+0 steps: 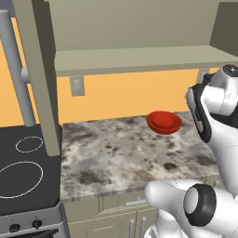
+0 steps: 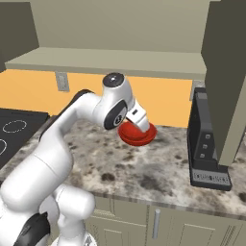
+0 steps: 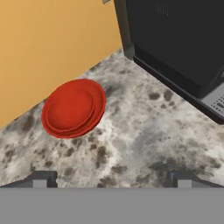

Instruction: Pick up the bowls on the counter and stack them on top of one another in the open cabinet. Place the smaller bowl on top of the larger bowl.

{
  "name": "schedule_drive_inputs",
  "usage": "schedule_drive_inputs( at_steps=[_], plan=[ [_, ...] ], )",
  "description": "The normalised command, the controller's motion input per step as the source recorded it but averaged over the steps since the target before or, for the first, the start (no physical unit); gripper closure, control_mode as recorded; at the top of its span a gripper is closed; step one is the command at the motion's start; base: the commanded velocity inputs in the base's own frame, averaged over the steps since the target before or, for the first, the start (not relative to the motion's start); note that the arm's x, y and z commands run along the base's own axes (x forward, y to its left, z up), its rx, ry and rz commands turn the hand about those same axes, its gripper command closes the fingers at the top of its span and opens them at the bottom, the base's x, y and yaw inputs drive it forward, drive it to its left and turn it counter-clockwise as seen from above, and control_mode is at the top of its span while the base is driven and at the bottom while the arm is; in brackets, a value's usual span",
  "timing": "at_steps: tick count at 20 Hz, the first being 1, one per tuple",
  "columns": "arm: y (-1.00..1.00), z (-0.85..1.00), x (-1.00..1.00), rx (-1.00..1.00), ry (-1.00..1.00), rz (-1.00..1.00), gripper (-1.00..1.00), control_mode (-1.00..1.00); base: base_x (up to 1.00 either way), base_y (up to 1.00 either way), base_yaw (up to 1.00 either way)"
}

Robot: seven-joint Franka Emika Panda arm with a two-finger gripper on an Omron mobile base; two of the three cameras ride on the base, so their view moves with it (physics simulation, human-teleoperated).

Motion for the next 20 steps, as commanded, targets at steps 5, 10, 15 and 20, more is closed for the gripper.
schedule_drive_inputs(
  at_steps=[5, 10, 15, 20],
  plan=[
    [-0.09, 0.0, 0.0, 0.1, 0.02, 0.0, -1.0, -1.0, 0.0, 0.0, 0.0],
    [0.08, -0.02, -0.01, 0.01, 0.0, -0.07, -1.0, -1.0, 0.0, 0.0, 0.0],
    [0.32, -0.09, -0.02, 0.02, -0.05, -0.24, -1.0, -1.0, 0.0, 0.0, 0.0],
    [0.19, -0.09, 0.0, 0.03, -0.07, -0.3, -1.0, -1.0, 0.0, 0.0, 0.0]
  ],
)
